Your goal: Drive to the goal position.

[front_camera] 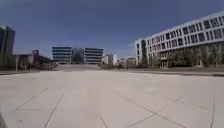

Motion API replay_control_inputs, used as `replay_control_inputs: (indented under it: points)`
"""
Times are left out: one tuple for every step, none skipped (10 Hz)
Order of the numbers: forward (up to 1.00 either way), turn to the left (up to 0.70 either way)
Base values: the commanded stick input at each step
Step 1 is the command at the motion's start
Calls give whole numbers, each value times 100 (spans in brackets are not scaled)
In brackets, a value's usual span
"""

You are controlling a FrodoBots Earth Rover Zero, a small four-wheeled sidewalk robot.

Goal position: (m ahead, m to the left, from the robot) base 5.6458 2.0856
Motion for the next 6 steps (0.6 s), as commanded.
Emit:
replay_control_inputs:
  points:
    - [9, -5]
    - [9, -5]
    - [9, -5]
    - [9, -5]
    - [9, -5]
    - [9, -5]
